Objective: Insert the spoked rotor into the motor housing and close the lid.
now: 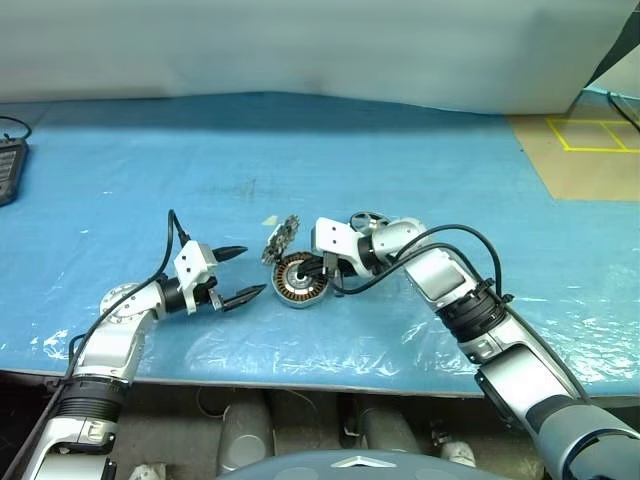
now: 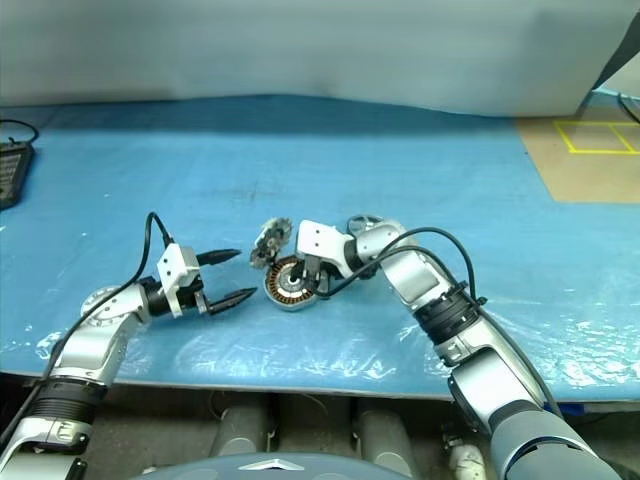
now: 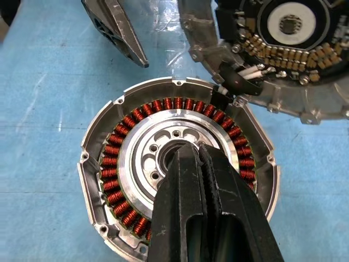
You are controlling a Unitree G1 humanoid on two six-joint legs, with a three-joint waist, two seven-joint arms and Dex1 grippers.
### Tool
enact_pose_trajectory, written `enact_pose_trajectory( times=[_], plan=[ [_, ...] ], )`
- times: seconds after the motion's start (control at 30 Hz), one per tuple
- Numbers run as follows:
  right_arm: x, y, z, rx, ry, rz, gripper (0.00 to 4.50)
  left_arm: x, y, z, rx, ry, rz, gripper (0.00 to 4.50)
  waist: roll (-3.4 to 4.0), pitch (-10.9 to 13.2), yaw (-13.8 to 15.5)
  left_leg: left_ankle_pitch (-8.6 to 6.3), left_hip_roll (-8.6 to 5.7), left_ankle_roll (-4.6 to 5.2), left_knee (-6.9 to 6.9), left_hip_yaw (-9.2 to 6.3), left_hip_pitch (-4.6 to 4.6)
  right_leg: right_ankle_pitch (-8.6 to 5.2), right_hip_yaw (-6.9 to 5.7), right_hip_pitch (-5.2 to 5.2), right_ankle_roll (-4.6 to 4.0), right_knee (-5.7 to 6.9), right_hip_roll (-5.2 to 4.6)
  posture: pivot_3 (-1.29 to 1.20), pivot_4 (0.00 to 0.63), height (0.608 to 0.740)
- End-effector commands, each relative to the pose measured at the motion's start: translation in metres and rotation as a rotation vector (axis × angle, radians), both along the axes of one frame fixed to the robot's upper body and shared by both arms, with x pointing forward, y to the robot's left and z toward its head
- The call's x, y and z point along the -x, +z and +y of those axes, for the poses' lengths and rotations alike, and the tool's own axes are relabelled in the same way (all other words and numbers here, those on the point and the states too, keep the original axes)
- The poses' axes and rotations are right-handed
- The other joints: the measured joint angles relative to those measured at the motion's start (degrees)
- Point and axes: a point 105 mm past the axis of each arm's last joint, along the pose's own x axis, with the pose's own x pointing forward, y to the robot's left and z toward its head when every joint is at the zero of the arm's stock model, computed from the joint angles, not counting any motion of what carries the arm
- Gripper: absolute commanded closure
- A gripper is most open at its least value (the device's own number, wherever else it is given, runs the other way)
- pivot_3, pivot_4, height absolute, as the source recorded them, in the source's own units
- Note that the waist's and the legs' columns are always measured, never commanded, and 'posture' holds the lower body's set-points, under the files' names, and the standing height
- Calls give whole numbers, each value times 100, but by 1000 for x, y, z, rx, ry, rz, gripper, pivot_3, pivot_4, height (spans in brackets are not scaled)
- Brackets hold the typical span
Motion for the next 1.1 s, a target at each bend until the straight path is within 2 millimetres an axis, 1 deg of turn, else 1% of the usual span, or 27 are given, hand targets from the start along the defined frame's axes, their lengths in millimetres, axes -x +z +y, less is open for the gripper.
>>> enact_pose_trajectory(
  times=[0.03, 0.13, 0.27, 0.53, 0.77, 0.93, 1.03, 1.1],
  plan=[
    [5, 24, 4, -91, 31, -2, 4449, -1, 7, 1, -2, -4, -30, 0, 0, 0, -1, 0, 0, 0, 0, 0, -4, 0, 0, -4, 0, 0, 1, 0, 150, 740],
    [8, 29, 5, -123, 38, 30, 4449, -1, 6, 1, -2, -5, -31, 0, 0, 0, -12, 1, 1, -1, -1, 0, -8, 0, 0, -9, 0, 0, 4, 0, 150, 740],
    [7, 26, 3, -122, 27, 48, 4449, -1, 7, 1, 0, -7, -32, 0, 0, 0, -9, 1, 2, -1, 0, 0, -6, 0, 0, -9, 0, 1, 4, 0, 150, 740],
    [3, 6, 2, -89, -3, 73, 4449, -1, 7, 1, 1, -11, -31, 0, 0, 0, -11, 1, 1, -2, 0, 0, -7, 0, 0, -9, 0, 1, 4, 0, 150, 740],
    [-5, -5, 2, -66, -26, 78, 4449, 0, 7, 1, 1, -8, -31, 0, 0, 0, -9, 1, 1, -2, 1, 0, -5, 0, 0, -7, -1, 2, 3, 0, 150, 740],
    [-3, -14, -2, -19, -14, 82, 4449, 0, 7, 2, -1, 0, -32, 0, 0, 0, -8, 1, 1, -2, 2, 0, 0, 0, 0, -3, -1, 5, 3, 0, 150, 740],
    [-1, -23, -9, 34, -12, 84, 4449, 1, 6, 3, -1, 3, -30, 0, 0, 0, -7, 1, 1, -2, 2, 0, 2, 0, 0, 0, -1, 5, 2, 0, 150, 740],
    [-4, -27, -14, 62, -42, 84, 4449, 1, 5, 2, -1, 3, -28, 0, 0, 0, -1, 1, 1, -2, 2, 0, 5, 0, 0, 3, -1, 4, 1, 0, 150, 740]
  ],
)
